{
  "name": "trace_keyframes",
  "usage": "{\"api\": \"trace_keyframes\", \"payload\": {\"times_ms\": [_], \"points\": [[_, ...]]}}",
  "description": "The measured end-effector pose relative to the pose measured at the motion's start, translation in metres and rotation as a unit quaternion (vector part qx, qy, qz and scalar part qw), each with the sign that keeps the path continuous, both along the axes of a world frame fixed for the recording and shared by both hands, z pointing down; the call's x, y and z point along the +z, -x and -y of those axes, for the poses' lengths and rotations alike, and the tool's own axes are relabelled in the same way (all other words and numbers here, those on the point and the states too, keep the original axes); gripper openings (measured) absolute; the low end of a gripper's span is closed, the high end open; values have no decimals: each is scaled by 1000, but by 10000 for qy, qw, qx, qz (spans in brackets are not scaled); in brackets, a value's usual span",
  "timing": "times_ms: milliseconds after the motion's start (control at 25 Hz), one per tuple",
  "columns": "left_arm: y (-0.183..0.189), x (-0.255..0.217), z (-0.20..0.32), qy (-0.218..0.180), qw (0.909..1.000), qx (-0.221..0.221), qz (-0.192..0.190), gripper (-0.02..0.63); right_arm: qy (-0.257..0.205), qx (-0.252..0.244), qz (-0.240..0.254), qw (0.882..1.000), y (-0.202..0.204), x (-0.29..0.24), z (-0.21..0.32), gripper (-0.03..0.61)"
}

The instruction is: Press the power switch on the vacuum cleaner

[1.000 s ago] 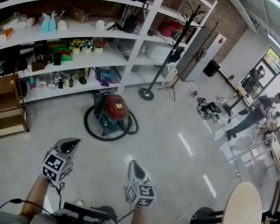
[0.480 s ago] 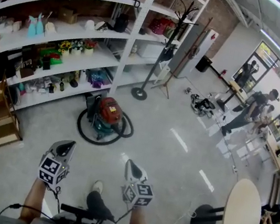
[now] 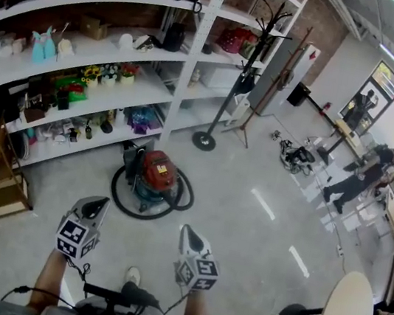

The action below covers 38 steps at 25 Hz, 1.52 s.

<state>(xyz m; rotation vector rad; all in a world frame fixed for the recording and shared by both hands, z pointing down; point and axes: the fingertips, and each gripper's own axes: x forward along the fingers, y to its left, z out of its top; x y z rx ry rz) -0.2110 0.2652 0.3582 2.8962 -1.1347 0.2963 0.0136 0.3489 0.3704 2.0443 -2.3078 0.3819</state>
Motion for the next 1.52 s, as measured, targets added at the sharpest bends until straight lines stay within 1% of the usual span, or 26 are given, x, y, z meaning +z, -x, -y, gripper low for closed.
{"api": "trace_keyframes", "payload": {"times_ms": [200, 400, 600, 760, 880, 1200, 1360, 1520], "points": [[-28, 0, 58, 5, 10000, -70, 46, 6, 5, -54, -3, 10000, -27, 5, 58, 12], [-50, 7, 103, 94, 9998, -175, 64, 6, 97, -182, 84, 9998, -47, 14, 101, 12], [-70, 15, 135, 160, 9996, -217, 99, 6, 201, -247, 149, 9994, -66, 27, 131, 12], [-82, 22, 151, 235, 9992, -242, 235, 6, 281, -261, 245, 9990, -79, 35, 149, 12], [-85, 23, 162, 251, 9991, -245, 245, 6, 378, -290, 274, 9985, -84, 41, 160, 12], [-90, 30, 202, 285, 9988, -281, 290, 6, 410, -379, 254, 9981, -88, 46, 201, 12], [-93, 32, 236, 296, 9991, -200, 248, 6, 422, -382, 187, 9982, -85, 47, 232, 12], [-100, 33, 273, 363, 9991, -75, 227, 6, 487, -267, 272, 9981, -83, 47, 265, 12]]}}
